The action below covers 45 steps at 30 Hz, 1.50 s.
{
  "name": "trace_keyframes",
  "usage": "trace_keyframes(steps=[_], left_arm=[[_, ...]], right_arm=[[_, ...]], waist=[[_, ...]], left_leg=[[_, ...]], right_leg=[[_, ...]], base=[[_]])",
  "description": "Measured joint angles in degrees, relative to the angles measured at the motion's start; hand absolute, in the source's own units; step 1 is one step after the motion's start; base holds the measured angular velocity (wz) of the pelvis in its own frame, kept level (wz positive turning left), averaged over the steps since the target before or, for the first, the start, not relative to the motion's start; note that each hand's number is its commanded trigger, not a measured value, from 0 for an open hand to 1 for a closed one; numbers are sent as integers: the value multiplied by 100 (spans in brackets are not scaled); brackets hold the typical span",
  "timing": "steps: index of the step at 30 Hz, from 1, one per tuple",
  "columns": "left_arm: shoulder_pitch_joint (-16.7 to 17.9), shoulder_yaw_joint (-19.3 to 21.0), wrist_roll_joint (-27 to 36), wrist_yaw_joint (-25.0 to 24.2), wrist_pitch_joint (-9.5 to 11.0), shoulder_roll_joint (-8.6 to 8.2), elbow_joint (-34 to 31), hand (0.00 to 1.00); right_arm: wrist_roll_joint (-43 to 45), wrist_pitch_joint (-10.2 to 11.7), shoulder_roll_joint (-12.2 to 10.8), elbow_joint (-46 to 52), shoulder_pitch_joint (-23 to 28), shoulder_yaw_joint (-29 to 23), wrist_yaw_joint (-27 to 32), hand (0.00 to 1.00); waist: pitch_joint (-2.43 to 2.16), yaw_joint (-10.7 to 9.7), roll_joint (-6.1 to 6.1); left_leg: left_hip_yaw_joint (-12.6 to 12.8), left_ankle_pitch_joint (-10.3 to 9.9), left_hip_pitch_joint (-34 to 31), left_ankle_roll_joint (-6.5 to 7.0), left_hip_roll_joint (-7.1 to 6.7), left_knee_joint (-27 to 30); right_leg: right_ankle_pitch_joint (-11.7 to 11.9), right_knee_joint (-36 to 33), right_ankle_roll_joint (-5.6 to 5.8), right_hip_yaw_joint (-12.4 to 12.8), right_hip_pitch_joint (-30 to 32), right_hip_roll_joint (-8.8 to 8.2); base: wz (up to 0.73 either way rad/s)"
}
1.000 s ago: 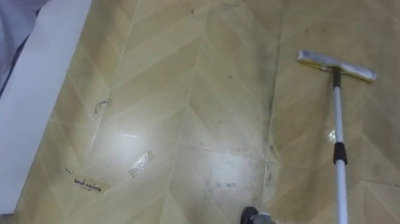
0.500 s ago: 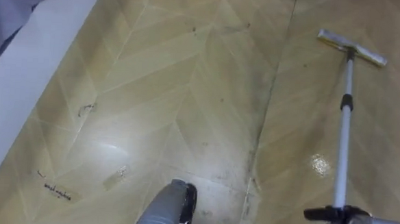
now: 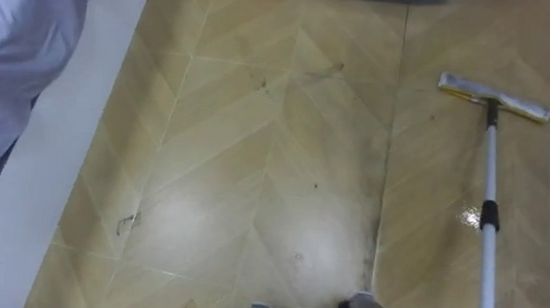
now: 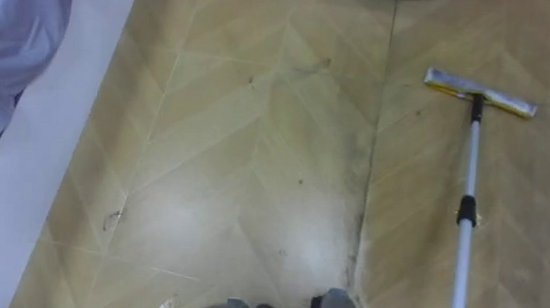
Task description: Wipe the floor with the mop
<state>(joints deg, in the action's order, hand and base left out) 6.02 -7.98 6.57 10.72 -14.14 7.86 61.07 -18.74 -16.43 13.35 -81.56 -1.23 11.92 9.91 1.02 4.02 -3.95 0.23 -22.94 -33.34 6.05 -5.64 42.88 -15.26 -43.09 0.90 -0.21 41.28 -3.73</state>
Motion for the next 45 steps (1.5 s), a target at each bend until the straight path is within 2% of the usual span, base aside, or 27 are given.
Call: trace_keyframes(steps=[1,2,3,4,5,6,8,10,12,13,15,16,17,18,19,20,23,25,29,31,35,39,45], left_arm=[[1,-1,5,-2,-89,-37,75,0],[-10,6,9,-2,-116,-41,151,0],[-36,6,6,0,-129,-40,189,0],[-102,13,7,6,-164,-26,228,0],[-163,71,20,11,-152,-15,247,0],[-186,105,26,14,-136,-16,253,0],[-276,112,10,24,-117,-4,258,0],[-383,126,16,31,-119,-3,290,0],[-403,120,18,46,-135,4,301,0],[-394,121,10,63,-158,3,326,0],[-358,145,-9,89,-175,16,366,0],[-291,196,-76,89,-173,17,379,0],[-199,329,-124,85,-167,12,367,0],[-149,360,-158,87,-168,14,363,0],[-28,446,-257,89,-176,12,329,0],[99,593,-334,92,-180,7,297,0],[395,874,-661,160,-261,2,159,0],[512,1005,-736,165,-326,3,110,0],[521,1031,-767,157,-357,5,80,0],[517,1032,-900,133,-369,3,78,0],[488,1051,-971,102,-455,-19,82,0],[481,1060,-1006,92,-570,-19,86,0],[490,1055,-1276,-40,-758,-34,80,0]], right_arm=[[28,-116,0,61,-121,-104,13,100],[61,-244,8,78,-323,-203,38,100],[69,-309,24,77,-460,-206,53,100],[68,-391,71,90,-778,-264,53,100],[-42,-353,126,80,-1132,-318,3,100],[-149,-304,165,76,-1317,-318,-41,100],[-393,-112,301,66,-1840,-319,-245,100],[-457,-77,437,56,-2109,-342,-418,100],[-463,-88,474,40,-2197,-385,-525,100],[-466,-118,454,2,-2144,-424,-598,100],[-444,-51,373,-71,-1825,-424,-701,100],[-432,12,344,-88,-1496,-432,-771,100],[-395,51,331,-103,-1152,-431,-817,100],[-337,53,327,-102,-984,-425,-824,100],[-120,54,324,-103,-653,-420,-823,100],[151,56,307,-113,-330,-418,-784,100],[847,-5,175,-136,362,-420,-620,100],[1125,-63,70,-82,641,-421,-596,100],[1613,-132,-157,-76,812,-473,-719,100],[1699,-170,-215,-51,787,-478,-818,100],[1831,-308,-248,157,753,-595,-1013,100],[1910,-411,-253,283,676,-710,-1069,100],[1906,-503,-252,402,643,-712,-1074,100]], waist=[[17,78,29],[26,110,64],[37,110,96],[26,131,178],[63,147,285],[76,158,319],[89,190,443],[89,240,517],[90,260,539],[85,262,528],[79,269,528],[59,256,519],[11,249,501],[-10,239,482],[-56,216,442],[-72,168,460],[-97,21,447],[-100,-53,472],[-92,-186,562],[-79,-215,604],[-85,-244,668],[-92,-237,637],[-110,-236,500]], left_leg=[[-112,-69,171,-110,51,7],[-116,-108,302,-183,123,54],[-106,-112,319,-192,154,94],[-51,-116,365,-205,231,132],[-43,-125,413,-221,261,179],[-41,-136,432,-242,303,220],[-53,-162,489,-300,400,268],[-23,-165,633,-327,467,96],[-14,-110,967,-445,534,-256],[-10,-60,1251,-517,589,-590],[-51,132,1705,-533,618,-1111],[-45,275,2004,-538,620,-1474],[-41,414,2282,-536,619,-1842],[-27,480,2419,-531,621,-2017],[21,590,2664,-526,621,-2315],[107,679,2908,-525,615,-2570],[145,752,3514,-530,625,-2978],[145,752,3727,-530,639,-3058],[160,751,4057,-530,670,-3184],[228,751,4198,-530,675,-3213],[273,750,4296,-530,669,-3211],[283,750,4286,-530,662,-3224],[242,749,4290,-527,663,-3265]], right_leg=[[-44,40,-83,-73,-204,77],[-124,35,-182,-146,-362,106],[-162,26,-215,-158,-415,125],[-220,-15,-271,-172,-449,155],[-270,-80,-330,-169,-478,178],[-283,-78,-353,-190,-515,209],[-315,-27,-433,-305,-659,289],[-291,114,-491,-431,-814,317],[-220,433,-503,-525,-1151,364],[-135,737,-519,-643,-1451,382],[4,1265,-517,-738,-1951,416],[91,1593,-494,-781,-2271,422],[192,1938,-470,-792,-2555,443],[242,2092,-461,-799,-2686,452],[317,2354,-442,-804,-2929,466],[353,2527,-436,-833,-3138,463],[346,2765,-425,-846,-3656,489],[332,2833,-432,-801,-3859,514],[328,2879,-439,-693,-4104,582],[328,2912,-439,-624,-4218,603],[353,2961,-412,-570,-4274,596],[390,2961,-395,-547,-4265,593],[434,2941,-371,-519,-4233,604]], base=[[0],[0],[4],[0],[0],[0],[15],[31],[37],[35],[32],[26],[22],[12],[5],[4],[-8],[-21],[-24],[-19],[-4],[4],[0]])
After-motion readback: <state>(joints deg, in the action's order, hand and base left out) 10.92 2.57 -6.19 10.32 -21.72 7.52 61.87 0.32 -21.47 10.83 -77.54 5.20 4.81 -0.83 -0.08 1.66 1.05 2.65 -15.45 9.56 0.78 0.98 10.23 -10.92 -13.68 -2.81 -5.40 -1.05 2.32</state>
